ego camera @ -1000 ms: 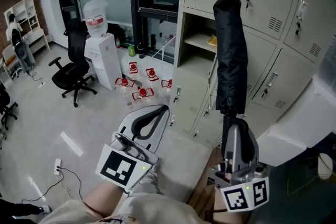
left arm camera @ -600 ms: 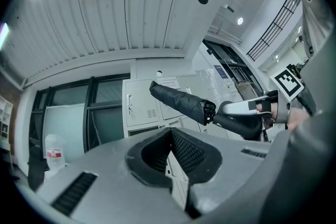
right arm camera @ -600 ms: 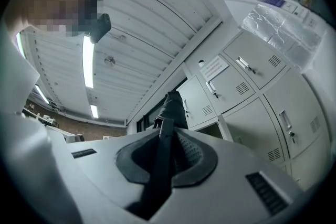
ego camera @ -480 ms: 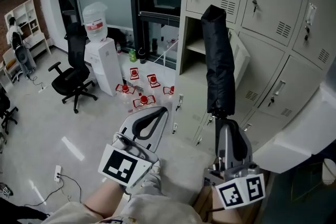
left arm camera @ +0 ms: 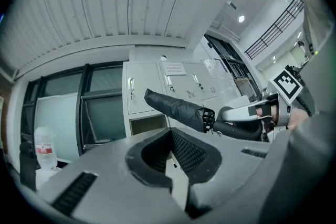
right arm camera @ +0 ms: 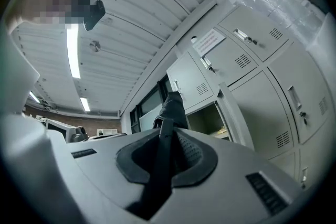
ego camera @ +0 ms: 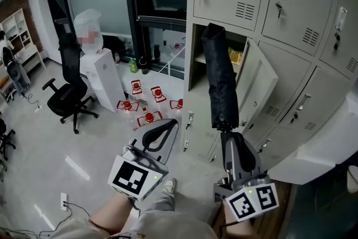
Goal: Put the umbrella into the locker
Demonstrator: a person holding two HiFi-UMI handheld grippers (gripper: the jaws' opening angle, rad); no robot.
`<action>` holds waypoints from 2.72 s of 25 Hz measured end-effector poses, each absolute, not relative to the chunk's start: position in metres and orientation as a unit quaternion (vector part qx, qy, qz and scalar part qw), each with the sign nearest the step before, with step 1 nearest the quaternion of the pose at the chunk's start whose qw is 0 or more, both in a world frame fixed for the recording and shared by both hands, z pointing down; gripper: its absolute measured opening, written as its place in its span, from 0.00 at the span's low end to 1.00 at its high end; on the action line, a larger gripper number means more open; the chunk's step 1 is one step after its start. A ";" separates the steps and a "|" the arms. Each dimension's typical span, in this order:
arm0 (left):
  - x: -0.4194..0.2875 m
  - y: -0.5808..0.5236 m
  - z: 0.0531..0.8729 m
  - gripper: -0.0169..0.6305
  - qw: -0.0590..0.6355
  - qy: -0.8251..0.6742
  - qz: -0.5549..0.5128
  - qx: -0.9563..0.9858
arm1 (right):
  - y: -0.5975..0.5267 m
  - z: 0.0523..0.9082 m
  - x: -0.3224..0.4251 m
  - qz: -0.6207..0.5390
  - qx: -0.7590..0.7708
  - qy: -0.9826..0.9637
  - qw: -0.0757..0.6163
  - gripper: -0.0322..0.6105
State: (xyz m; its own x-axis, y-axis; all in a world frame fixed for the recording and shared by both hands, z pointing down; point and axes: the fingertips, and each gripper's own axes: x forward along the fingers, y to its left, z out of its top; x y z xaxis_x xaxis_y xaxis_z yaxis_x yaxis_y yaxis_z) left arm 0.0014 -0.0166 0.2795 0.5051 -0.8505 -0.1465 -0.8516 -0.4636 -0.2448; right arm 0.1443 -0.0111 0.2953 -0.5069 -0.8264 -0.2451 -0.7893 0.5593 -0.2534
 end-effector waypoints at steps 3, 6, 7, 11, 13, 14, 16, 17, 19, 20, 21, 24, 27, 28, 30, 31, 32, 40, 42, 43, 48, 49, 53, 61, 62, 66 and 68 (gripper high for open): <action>-0.011 -0.047 0.282 0.04 0.133 0.495 0.001 -0.858 | -0.042 0.302 0.132 -0.069 -0.471 0.865 0.158 0.11; -0.023 -0.079 0.291 0.04 0.116 0.494 -0.006 -0.862 | -0.073 0.313 0.123 -0.086 -0.479 0.862 0.143 0.11; -0.026 -0.090 0.294 0.04 0.111 0.493 -0.008 -0.863 | -0.084 0.317 0.120 -0.091 -0.483 0.860 0.138 0.11; -0.034 -0.135 0.299 0.04 0.101 0.483 -0.008 -0.870 | -0.128 0.332 0.109 -0.110 -0.496 0.854 0.114 0.11; -0.037 -0.156 0.303 0.04 0.094 0.476 -0.011 -0.874 | -0.148 0.337 0.105 -0.118 -0.504 0.849 0.106 0.11; -0.039 -0.166 0.305 0.04 0.089 0.473 -0.012 -0.877 | -0.159 0.339 0.103 -0.120 -0.509 0.846 0.103 0.11; -0.042 -0.188 0.308 0.04 0.082 0.466 -0.012 -0.881 | -0.181 0.343 0.101 -0.125 -0.519 0.840 0.096 0.11; -0.044 -0.198 0.309 0.04 0.079 0.463 -0.011 -0.883 | -0.191 0.344 0.099 -0.127 -0.524 0.837 0.092 0.11; -0.046 -0.219 0.312 0.04 0.073 0.456 -0.012 -0.887 | -0.213 0.347 0.097 -0.128 -0.533 0.832 0.084 0.11; -0.046 -0.231 0.313 0.04 0.071 0.452 -0.012 -0.889 | -0.224 0.348 0.096 -0.130 -0.538 0.829 0.082 0.11; -0.047 -0.242 0.313 0.04 0.070 0.447 -0.012 -0.892 | -0.235 0.349 0.095 -0.132 -0.543 0.826 0.080 0.11; -0.050 -0.274 0.314 0.04 0.065 0.435 -0.009 -0.898 | -0.269 0.352 0.091 -0.136 -0.556 0.817 0.074 0.11; -0.056 -0.305 0.314 0.04 0.065 0.426 -0.007 -0.902 | -0.301 0.353 0.085 -0.144 -0.564 0.810 0.074 0.11; -0.059 -0.314 0.314 0.04 0.064 0.423 -0.005 -0.904 | -0.311 0.354 0.082 -0.148 -0.566 0.808 0.074 0.11; -0.062 -0.331 0.315 0.04 0.061 0.417 -0.003 -0.907 | -0.328 0.354 0.077 -0.151 -0.571 0.803 0.072 0.11; -0.063 -0.339 0.316 0.04 0.059 0.414 -0.002 -0.908 | -0.336 0.354 0.075 -0.152 -0.574 0.801 0.072 0.11; -0.063 -0.346 0.315 0.04 0.058 0.411 0.000 -0.910 | -0.344 0.353 0.073 -0.152 -0.577 0.799 0.072 0.11; -0.057 -0.383 0.313 0.04 0.063 0.390 0.004 -0.919 | -0.390 0.349 0.067 -0.162 -0.596 0.783 0.075 0.11; -0.054 -0.389 0.314 0.04 0.054 0.391 0.008 -0.919 | -0.400 0.350 0.067 -0.169 -0.597 0.780 0.073 0.11; -0.052 -0.392 0.316 0.04 0.051 0.392 0.008 -0.918 | -0.404 0.351 0.067 -0.171 -0.598 0.780 0.069 0.11; -0.039 -0.405 0.321 0.04 0.024 0.393 0.010 -0.919 | -0.422 0.359 0.070 -0.182 -0.601 0.776 0.055 0.11; -0.036 -0.407 0.322 0.04 0.021 0.393 0.009 -0.919 | -0.425 0.360 0.071 -0.186 -0.602 0.775 0.055 0.11; -0.029 -0.414 0.326 0.04 0.023 0.397 0.001 -0.917 | -0.443 0.359 0.071 -0.181 -0.603 0.775 0.046 0.11; -0.020 -0.428 0.337 0.04 0.015 0.404 -0.011 -0.915 | -0.471 0.371 0.070 -0.203 -0.604 0.770 0.034 0.11; -0.018 -0.429 0.339 0.04 0.014 0.403 -0.013 -0.915 | -0.474 0.374 0.071 -0.206 -0.605 0.768 0.032 0.11; -0.014 -0.431 0.346 0.04 0.008 0.399 -0.018 -0.917 | -0.482 0.376 0.070 -0.195 -0.613 0.765 0.022 0.11; -0.013 -0.432 0.348 0.04 0.007 0.400 -0.019 -0.916 | -0.486 0.376 0.070 -0.197 -0.615 0.764 0.017 0.11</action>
